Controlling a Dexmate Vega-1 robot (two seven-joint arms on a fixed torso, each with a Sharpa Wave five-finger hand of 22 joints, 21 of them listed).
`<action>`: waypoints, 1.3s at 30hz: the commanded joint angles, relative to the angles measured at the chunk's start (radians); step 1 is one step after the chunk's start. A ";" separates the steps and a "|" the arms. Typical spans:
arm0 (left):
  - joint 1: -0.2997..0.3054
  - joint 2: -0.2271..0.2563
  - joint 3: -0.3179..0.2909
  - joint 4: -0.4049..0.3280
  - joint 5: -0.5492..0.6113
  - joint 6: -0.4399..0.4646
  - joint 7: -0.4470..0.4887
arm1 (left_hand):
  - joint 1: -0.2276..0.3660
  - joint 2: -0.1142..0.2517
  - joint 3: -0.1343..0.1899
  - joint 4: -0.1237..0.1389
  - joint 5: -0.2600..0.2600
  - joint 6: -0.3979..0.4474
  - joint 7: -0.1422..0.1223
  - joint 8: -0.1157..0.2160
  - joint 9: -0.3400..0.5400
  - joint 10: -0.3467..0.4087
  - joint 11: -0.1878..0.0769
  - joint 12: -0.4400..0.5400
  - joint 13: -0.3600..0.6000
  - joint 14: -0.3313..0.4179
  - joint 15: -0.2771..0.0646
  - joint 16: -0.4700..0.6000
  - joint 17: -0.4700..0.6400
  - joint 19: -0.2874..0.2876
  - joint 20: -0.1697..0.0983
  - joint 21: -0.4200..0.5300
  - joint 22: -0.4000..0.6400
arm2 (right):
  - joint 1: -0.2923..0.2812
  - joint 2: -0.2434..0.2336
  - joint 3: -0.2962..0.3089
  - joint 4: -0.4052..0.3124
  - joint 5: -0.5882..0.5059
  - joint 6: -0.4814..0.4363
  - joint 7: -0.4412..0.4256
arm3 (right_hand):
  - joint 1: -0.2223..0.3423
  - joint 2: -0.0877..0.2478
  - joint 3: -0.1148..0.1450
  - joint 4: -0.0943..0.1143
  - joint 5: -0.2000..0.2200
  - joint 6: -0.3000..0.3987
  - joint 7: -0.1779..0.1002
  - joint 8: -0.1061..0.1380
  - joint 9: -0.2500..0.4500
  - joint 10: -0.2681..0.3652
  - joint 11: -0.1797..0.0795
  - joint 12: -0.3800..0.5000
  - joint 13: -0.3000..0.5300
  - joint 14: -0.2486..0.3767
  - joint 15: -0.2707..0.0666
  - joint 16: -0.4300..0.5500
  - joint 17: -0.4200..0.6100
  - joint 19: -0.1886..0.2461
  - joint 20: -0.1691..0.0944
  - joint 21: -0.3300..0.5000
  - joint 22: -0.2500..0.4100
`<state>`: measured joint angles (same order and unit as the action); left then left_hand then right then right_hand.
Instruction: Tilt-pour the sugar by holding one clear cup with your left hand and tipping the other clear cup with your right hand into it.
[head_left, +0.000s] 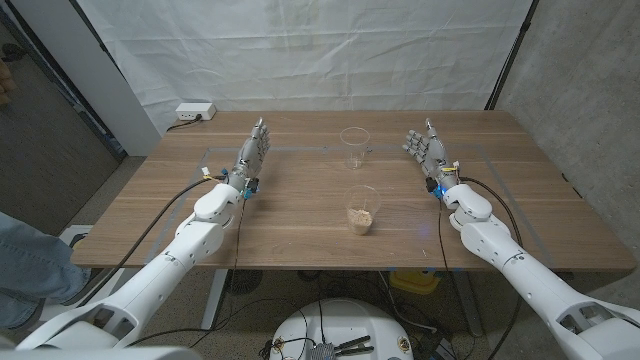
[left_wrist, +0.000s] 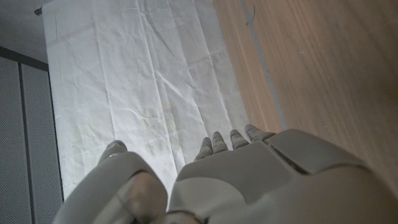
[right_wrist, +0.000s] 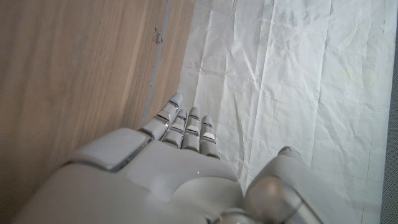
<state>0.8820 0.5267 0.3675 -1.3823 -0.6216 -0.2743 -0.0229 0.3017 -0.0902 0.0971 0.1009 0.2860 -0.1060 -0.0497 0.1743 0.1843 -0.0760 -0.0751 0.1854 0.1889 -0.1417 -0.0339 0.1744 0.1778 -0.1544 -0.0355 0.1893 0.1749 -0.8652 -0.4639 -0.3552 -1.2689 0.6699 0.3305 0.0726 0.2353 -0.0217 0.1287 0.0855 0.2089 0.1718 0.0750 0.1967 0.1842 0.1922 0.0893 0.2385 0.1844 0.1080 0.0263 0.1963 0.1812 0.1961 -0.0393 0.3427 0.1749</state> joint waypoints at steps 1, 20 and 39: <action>0.059 -0.007 -0.027 -0.100 0.032 0.014 0.003 | 0.012 0.006 0.004 0.001 0.006 -0.005 0.004 0.009 0.003 -0.003 0.001 0.006 0.002 -0.011 -0.033 0.005 0.003 -0.012 -0.073 0.005 0.005 | -0.027 0.054 0.032 0.015 -0.005 0.030 0.048 | 0.008 -0.002 0.006 -0.002 0.006 0.007 -0.002 0.005 0.004 0.010 0.003 0.004 0.004 0.009 0.000 0.004 0.004 0.005 -0.023 0.001 0.005; 0.102 -0.005 -0.074 -0.117 0.027 0.020 -0.007 | 0.043 0.023 0.010 -0.011 0.002 0.026 0.008 0.025 0.003 0.030 -0.007 0.023 0.002 0.020 -0.030 0.017 0.002 -0.002 -0.052 0.011 0.005 | -0.077 0.034 0.041 -0.073 -0.092 0.026 0.002 | 0.015 0.003 0.008 -0.007 0.006 0.012 -0.005 0.005 0.004 0.012 0.000 0.002 0.004 0.010 0.001 0.002 0.004 0.003 -0.021 -0.007 0.006; 0.123 0.045 -0.087 -0.162 0.068 0.029 0.001 | 0.112 0.045 0.027 -0.043 -0.009 0.054 0.014 0.034 0.003 0.059 0.002 0.031 0.002 0.064 -0.018 0.025 0.002 0.060 -0.040 0.032 0.007 | -0.189 -0.026 0.050 -0.245 -0.122 0.016 -0.103 | 0.026 0.007 0.010 -0.015 0.005 0.026 -0.012 0.009 0.005 0.030 -0.003 0.006 0.004 0.024 -0.002 0.003 0.003 0.015 -0.020 -0.011 0.006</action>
<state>0.9927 0.5462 0.2856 -1.5198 -0.5831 -0.2520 -0.0344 0.3940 -0.0450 0.1218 0.0672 0.2804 -0.0606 -0.0374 0.1985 0.1841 -0.0291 -0.0713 0.2078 0.1887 -0.0884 -0.0353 0.1897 0.1767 -0.1113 -0.0341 0.2102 0.1792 -0.9975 -0.4620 -0.3097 -1.4326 0.5628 0.3440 0.0160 0.2497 -0.0151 0.1369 0.0772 0.2089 0.1858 0.0606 0.1966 0.1840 0.2113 0.0871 0.2385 0.1841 0.1220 0.0232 0.1962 0.1814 0.2033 -0.0396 0.3360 0.1794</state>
